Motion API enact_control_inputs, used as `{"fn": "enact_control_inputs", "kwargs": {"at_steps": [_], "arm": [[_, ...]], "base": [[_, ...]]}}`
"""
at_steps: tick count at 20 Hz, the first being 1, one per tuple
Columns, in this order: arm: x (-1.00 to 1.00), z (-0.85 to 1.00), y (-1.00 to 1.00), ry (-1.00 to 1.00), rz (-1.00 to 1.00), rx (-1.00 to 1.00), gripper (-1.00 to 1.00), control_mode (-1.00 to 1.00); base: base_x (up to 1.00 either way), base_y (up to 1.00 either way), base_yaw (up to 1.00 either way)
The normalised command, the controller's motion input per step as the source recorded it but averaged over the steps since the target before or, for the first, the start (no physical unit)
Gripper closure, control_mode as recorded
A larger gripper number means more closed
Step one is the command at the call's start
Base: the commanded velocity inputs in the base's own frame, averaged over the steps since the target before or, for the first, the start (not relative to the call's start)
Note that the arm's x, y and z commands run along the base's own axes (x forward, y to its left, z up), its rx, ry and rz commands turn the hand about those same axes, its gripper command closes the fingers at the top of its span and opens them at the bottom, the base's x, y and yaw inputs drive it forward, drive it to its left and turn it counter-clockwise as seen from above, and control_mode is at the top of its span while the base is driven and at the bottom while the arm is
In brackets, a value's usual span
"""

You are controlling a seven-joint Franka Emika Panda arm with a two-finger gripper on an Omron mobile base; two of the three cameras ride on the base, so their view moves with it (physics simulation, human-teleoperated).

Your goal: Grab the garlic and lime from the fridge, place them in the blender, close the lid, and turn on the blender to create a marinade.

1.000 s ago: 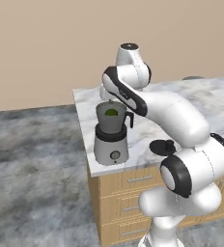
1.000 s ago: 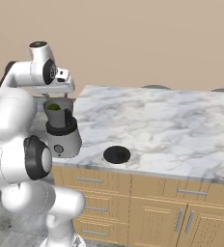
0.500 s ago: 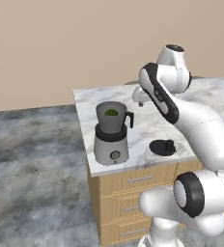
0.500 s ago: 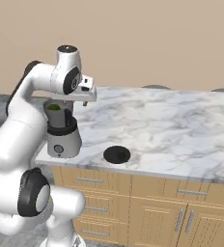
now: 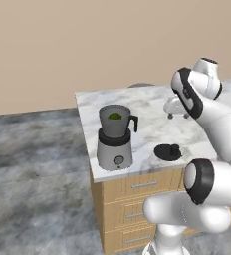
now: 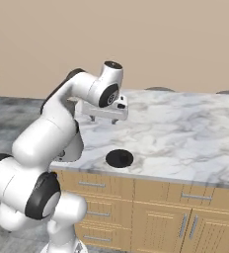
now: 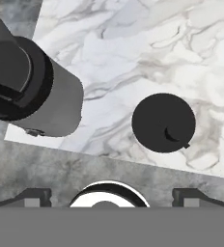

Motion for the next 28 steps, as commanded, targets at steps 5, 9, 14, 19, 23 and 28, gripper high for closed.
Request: {"fn": "enact_control_inputs", "kwargs": {"at_steps": [5,9,14,19,23,28], "arm": [[0.38,-0.73,-0.56,0.05,0.13,-0.02,-1.00,-1.00],[0.07,-0.74,-0.47,-0.04,0.00,-0.16,-1.00,-1.00],[0.00,-0.87,-0.06,-0.03,0.00,-0.14,-1.00,-1.00],[0.01,-0.35,0.00,-0.01,0.00,0.00,-1.00,-1.00],[0.06,-0.48,0.00,0.00,0.00,0.00,-1.00,-1.00],[0.15,-0.43,0.00,0.00,0.00,-0.01,-1.00,-1.00]], "base": [[0.00,0.00,0.00],[0.00,0.00,0.00],[0.00,0.00,0.00],[0.00,0.00,0.00],[0.00,0.00,0.00],[0.00,0.00,0.00]]}}
